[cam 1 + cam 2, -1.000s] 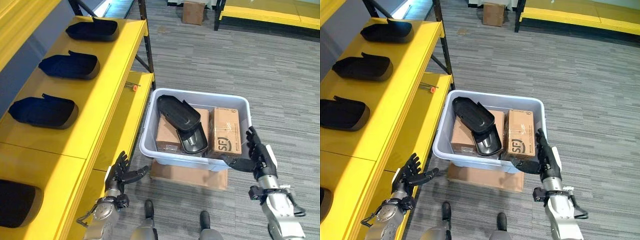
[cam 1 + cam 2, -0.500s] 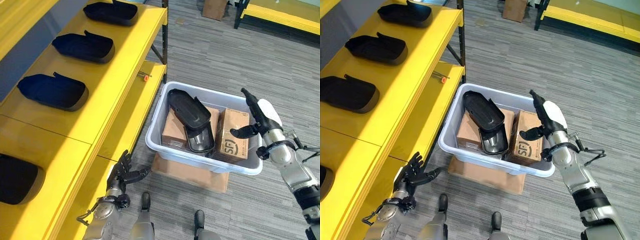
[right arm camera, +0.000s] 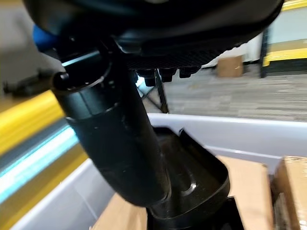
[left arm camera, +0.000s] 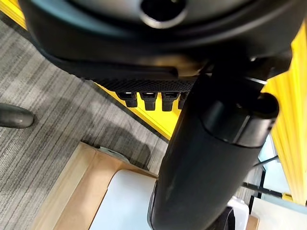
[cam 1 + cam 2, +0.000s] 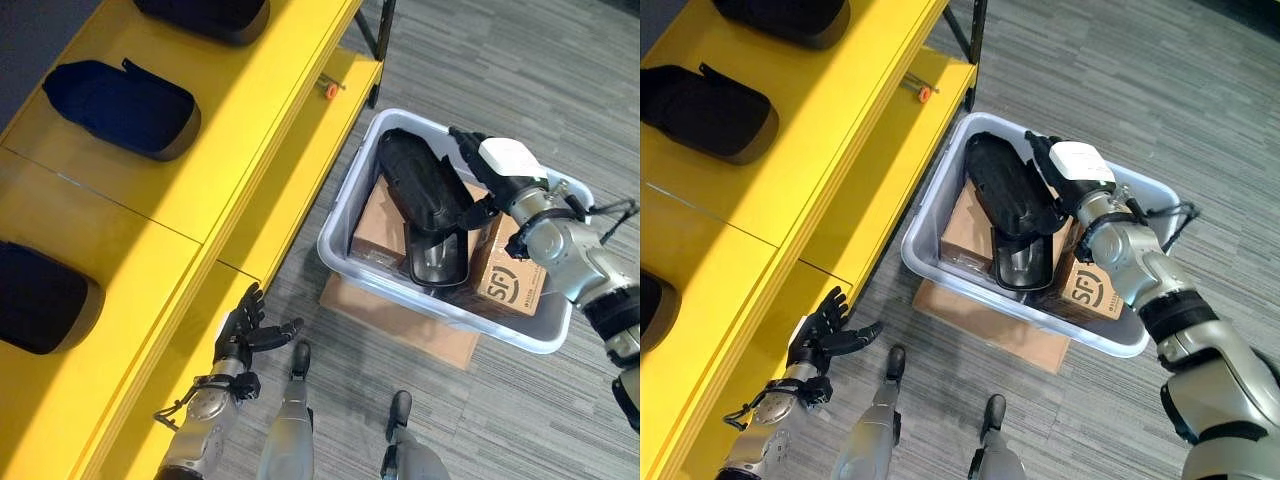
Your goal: Move parts from the plastic box to the shelf.
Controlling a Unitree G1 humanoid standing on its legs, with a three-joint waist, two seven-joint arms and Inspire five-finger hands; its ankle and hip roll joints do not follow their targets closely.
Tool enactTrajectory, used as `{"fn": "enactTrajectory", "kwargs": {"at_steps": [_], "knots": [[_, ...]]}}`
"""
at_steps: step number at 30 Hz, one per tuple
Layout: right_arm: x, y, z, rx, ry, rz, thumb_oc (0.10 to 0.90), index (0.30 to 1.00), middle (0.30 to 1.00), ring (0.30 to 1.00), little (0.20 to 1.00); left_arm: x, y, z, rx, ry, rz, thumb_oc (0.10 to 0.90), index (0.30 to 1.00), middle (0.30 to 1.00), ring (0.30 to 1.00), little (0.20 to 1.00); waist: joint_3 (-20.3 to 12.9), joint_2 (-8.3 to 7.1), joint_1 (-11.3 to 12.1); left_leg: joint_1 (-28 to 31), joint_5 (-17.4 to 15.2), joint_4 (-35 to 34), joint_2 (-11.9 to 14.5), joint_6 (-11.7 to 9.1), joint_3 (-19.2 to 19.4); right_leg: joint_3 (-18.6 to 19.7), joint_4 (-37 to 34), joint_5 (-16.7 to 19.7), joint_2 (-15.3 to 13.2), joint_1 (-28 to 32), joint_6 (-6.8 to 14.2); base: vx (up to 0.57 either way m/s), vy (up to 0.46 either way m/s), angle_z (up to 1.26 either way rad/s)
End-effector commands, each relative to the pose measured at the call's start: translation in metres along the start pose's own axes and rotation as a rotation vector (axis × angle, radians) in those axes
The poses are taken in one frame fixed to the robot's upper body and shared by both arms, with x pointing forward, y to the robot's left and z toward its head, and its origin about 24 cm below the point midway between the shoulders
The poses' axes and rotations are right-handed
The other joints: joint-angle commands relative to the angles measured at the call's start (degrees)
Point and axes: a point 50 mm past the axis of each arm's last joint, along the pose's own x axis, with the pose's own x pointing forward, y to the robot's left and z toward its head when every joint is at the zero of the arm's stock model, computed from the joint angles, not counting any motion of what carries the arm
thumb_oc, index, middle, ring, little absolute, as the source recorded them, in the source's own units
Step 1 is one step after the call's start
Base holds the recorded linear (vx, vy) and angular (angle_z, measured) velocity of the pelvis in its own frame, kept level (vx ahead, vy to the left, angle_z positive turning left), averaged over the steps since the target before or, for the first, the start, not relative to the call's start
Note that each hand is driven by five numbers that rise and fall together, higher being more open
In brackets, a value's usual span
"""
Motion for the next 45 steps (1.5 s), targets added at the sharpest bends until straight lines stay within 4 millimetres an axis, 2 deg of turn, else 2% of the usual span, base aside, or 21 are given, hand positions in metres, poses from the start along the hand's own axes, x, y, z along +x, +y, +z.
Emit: {"fn": "enactTrajectory", "kwargs": {"at_steps": [1,8,15,31,41,45], "knots": [[0.013,-0.070,0.010,-0.111,-0.030,-0.196,0.900,1.000,1.000,1.000,1.000,0.002,0.000,0.038,-0.011,-0.190,-0.031,0.900,1.000,1.000,1.000,1.000,-1.75,-1.52,0.01,-6.55,-5.67,12.11,4.26,-0.35,-0.41,0.95,10.29,-4.32,-4.25,-0.97,-0.10,-0.04,-0.003,0.04],[0.022,-0.088,0.023,-0.111,-0.052,-0.237,0.900,1.000,1.000,1.000,1.000,0.005,0.001,0.047,-0.015,-0.223,-0.018,0.900,1.000,1.000,1.000,1.000,1.45,-1.03,0.58,-9.85,-7.25,16.31,4.10,-0.30,-1.03,1.43,14.82,-6.26,-3.56,-4.67,-0.85,-0.04,-0.002,0.07],[0.023,-0.087,0.020,-0.096,-0.032,-0.227,0.900,1.000,1.000,1.000,1.000,0.007,0.002,0.049,-0.019,-0.230,0.000,0.900,1.000,1.000,1.000,1.000,2.97,-0.57,0.33,-11.30,-8.55,18.77,3.91,-0.04,-1.35,2.22,17.93,-7.51,-3.53,-6.74,-1.21,-0.01,0.003,-0.02],[0.016,-0.056,0.003,-0.098,0.017,-0.117,0.900,1.000,1.000,1.000,1.000,0.011,0.003,0.053,-0.011,-0.241,0.007,0.900,1.000,1.000,1.000,1.000,5.09,-0.04,-0.99,-12.31,-8.54,19.23,3.98,0.04,-1.39,2.79,19.74,-8.42,-3.03,-9.25,-1.87,0.00,0.000,0.00],[0.016,-0.062,-0.010,-0.140,0.077,-0.122,0.900,1.000,1.000,1.000,1.000,0.013,0.001,0.057,-0.001,-0.254,-0.002,0.900,1.000,1.000,1.000,1.000,5.81,0.13,-0.94,-13.06,-8.36,19.00,3.91,0.06,-1.50,2.82,19.63,-8.31,-2.86,-9.96,-1.90,0.00,0.000,0.00],[0.012,-0.070,-0.022,-0.211,0.121,-0.130,0.900,1.000,1.000,1.000,1.000,0.013,0.001,0.060,0.008,-0.265,-0.008,0.900,1.000,1.000,1.000,1.000,6.00,0.37,-0.84,-13.79,-8.12,18.73,3.61,0.03,-1.60,2.72,19.26,-8.16,-2.91,-10.34,-1.83,0.00,0.000,0.00]]}}
